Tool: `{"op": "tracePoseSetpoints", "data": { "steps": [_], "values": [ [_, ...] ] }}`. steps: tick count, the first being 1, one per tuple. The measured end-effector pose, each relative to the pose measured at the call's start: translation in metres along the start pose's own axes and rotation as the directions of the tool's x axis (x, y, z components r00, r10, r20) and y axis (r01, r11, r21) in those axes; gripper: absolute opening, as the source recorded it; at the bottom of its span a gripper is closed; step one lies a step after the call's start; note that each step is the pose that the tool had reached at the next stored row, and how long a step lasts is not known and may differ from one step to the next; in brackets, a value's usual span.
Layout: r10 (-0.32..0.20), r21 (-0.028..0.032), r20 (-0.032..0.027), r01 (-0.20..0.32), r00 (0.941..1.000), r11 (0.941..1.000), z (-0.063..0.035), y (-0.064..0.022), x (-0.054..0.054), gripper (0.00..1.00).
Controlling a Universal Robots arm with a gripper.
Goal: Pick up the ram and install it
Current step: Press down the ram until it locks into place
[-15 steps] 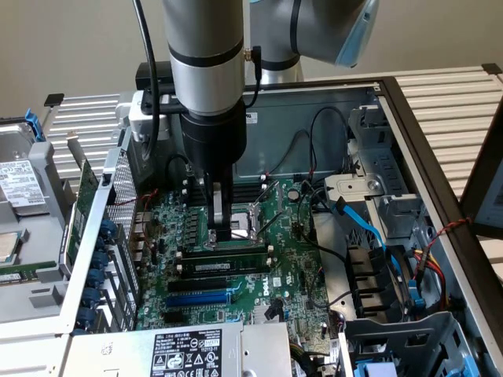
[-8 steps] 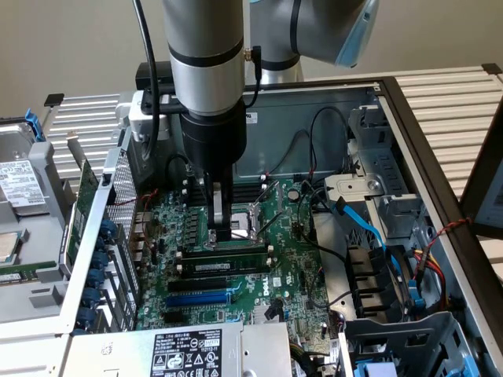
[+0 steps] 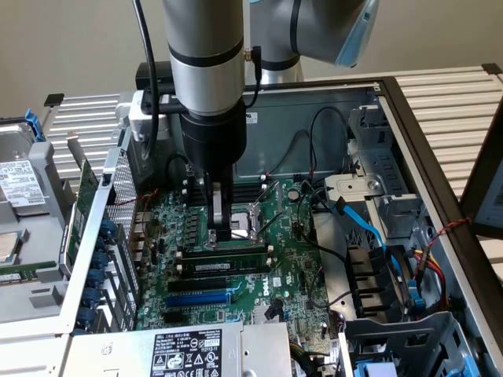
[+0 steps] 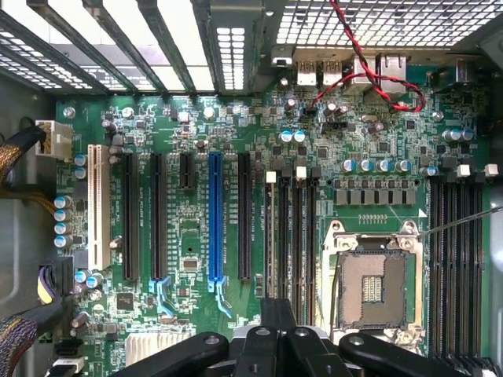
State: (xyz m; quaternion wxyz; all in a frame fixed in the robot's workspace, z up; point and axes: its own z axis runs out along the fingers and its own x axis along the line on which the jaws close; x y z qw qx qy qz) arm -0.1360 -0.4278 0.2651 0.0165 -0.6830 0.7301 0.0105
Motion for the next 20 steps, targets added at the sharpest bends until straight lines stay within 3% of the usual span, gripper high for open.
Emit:
{"op": "tracePoseSetpoints", "data": {
  "steps": [5,10,15,20],
  "values": [
    [0.075,0.0029,-0.0005,-0.075,0.9972,0.9972,0.0001,0.0000,0.0000,0.10],
    [0.150,0.0057,-0.0008,-0.150,0.9887,0.9887,0.0001,0.0001,0.0000,0.10],
    [0.225,0.0087,-0.0007,-0.225,0.9744,0.9744,0.0003,0.0001,0.0000,0.10],
    [0.299,0.0110,-0.0007,-0.298,0.9544,0.9544,0.0006,0.0001,0.0000,0.10]
  ]
}}
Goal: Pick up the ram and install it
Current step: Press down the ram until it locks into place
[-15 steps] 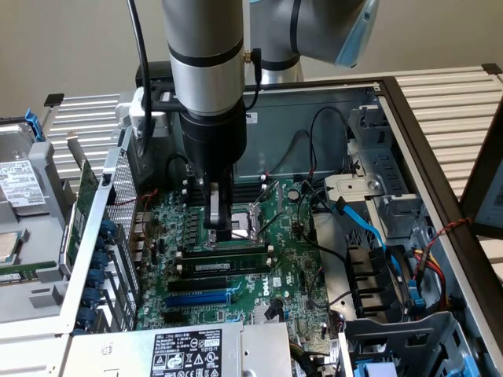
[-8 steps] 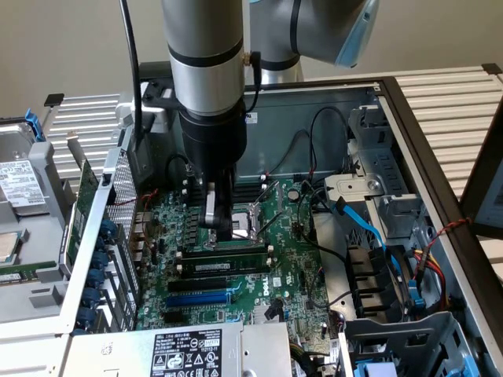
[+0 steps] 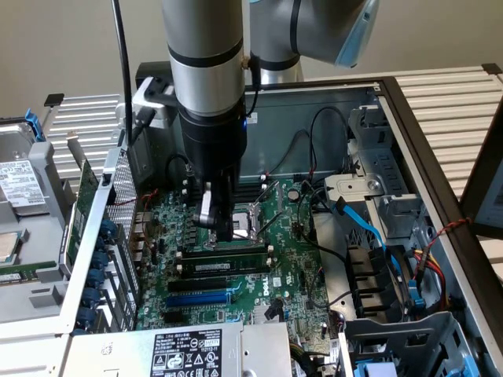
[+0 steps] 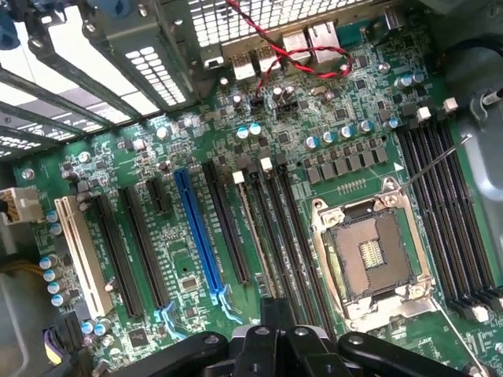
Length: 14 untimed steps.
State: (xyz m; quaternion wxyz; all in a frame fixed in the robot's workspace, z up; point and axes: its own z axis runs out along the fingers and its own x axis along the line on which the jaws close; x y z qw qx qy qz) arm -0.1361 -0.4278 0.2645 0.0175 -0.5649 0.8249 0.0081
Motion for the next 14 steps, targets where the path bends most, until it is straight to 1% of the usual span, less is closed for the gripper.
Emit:
{"op": "tracePoseSetpoints", "data": {
  "steps": [4,7,11,14],
  "values": [
    [0.060,0.0020,-0.0005,-0.060,0.9982,0.9982,0.0003,0.0000,0.0000,0.10],
    [0.108,0.0038,-0.0006,-0.108,0.9942,0.9942,0.0006,0.0000,0.0000,0.10],
    [0.166,0.0054,-0.0010,-0.166,0.9861,0.9861,0.0013,0.0000,0.0000,0.10],
    [0.211,0.0062,-0.0016,-0.211,0.9775,0.9775,0.0019,0.0000,0.0001,0.10]
  ]
}}
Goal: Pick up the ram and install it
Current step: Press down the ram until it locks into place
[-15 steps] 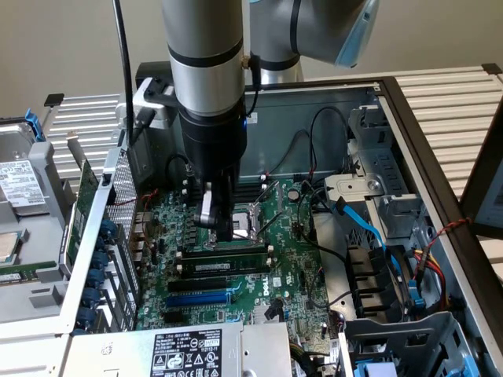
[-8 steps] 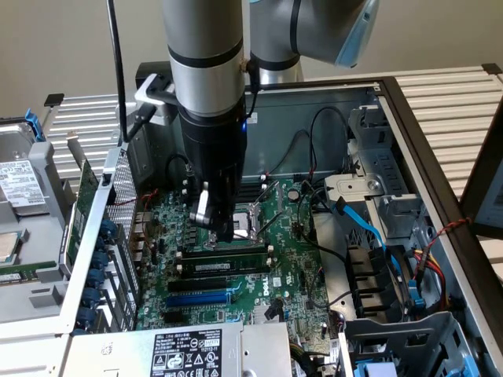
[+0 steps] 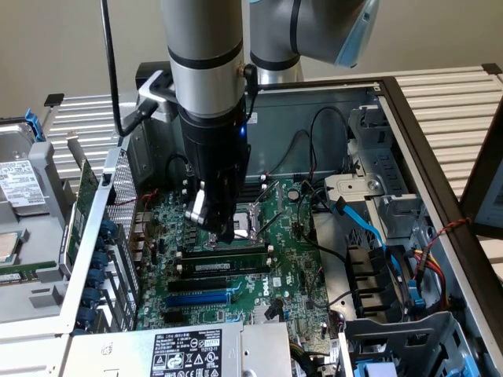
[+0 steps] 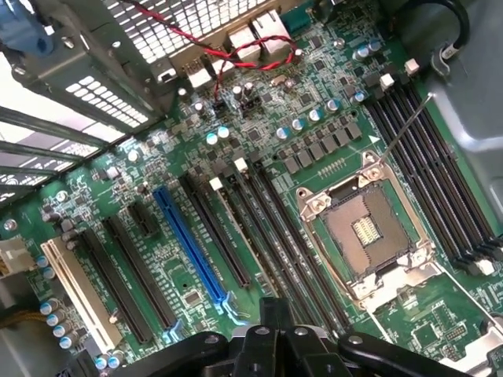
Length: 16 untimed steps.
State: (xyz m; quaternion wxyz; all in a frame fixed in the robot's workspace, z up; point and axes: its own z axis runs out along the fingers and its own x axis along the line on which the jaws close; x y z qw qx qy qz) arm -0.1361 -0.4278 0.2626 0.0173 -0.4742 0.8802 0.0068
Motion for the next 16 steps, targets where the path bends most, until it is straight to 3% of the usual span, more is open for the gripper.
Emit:
{"op": "tracePoseSetpoints", "data": {
  "steps": [8,16],
  "values": [
    [0.116,-0.0006,-0.0042,-0.116,0.9932,0.9932,0.0018,0.0001,0.0001,0.10],
    [0.222,-0.0100,-0.0166,-0.222,0.9749,0.9750,0.0040,0.0000,0.0001,0.10]
  ]
}}
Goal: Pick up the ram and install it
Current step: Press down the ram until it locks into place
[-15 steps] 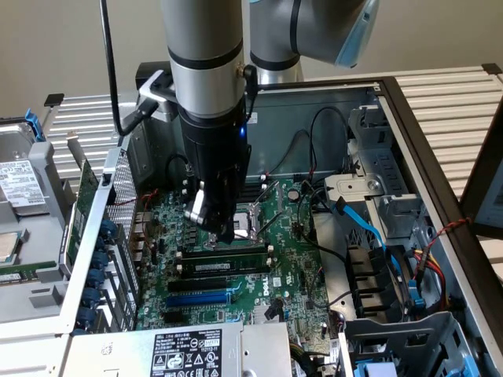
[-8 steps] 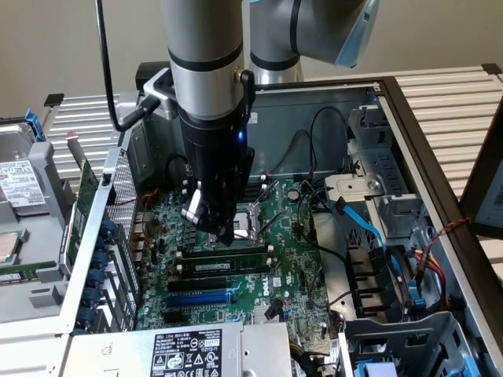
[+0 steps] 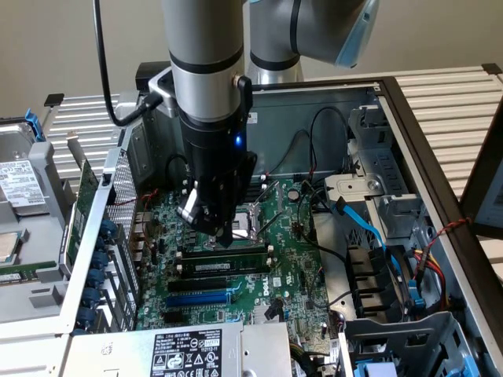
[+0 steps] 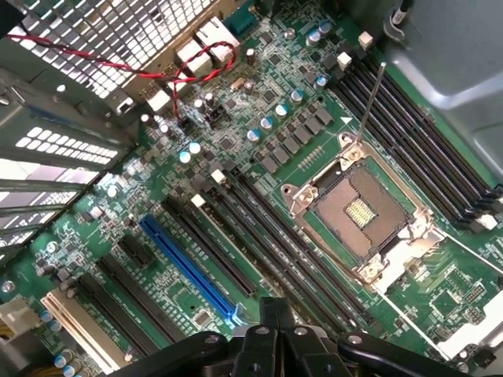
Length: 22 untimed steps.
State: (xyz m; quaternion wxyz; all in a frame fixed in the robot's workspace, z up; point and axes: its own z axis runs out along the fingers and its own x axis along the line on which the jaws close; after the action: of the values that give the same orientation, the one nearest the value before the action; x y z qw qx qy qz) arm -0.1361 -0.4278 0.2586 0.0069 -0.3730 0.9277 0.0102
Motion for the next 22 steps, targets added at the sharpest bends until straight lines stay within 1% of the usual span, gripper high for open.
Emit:
{"op": "tracePoseSetpoints", "data": {
  "steps": [3,4,7,9,11,14,16,19,22],
  "values": [
    [0.037,-0.0047,-0.0055,-0.037,0.9993,0.9993,0.0006,0.0000,0.0001,0.10],
    [0.050,-0.0053,-0.0065,-0.050,0.9987,0.9987,0.0006,0.0000,0.0001,0.10],
    [0.092,-0.0048,-0.0058,-0.092,0.9958,0.9958,0.0007,0.0000,0.0000,0.10],
    [0.121,-0.0043,-0.0052,-0.121,0.9927,0.9927,0.0008,0.0000,0.0000,0.10],
    [0.147,-0.0042,-0.0055,-0.147,0.9891,0.9891,0.0008,0.0000,0.0000,0.10],
    [0.182,-0.0057,-0.0083,-0.182,0.9833,0.9833,0.0007,0.0000,0.0001,0.10],
    [0.204,-0.0061,-0.0089,-0.204,0.9790,0.9790,0.0007,0.0000,0.0000,0.10],
    [0.240,-0.0059,-0.0088,-0.240,0.9707,0.9707,0.0008,0.0000,0.0000,0.10],
    [0.277,-0.0053,-0.0082,-0.277,0.9610,0.9610,0.0008,-0.0001,0.0000,0.10]
  ]
}}
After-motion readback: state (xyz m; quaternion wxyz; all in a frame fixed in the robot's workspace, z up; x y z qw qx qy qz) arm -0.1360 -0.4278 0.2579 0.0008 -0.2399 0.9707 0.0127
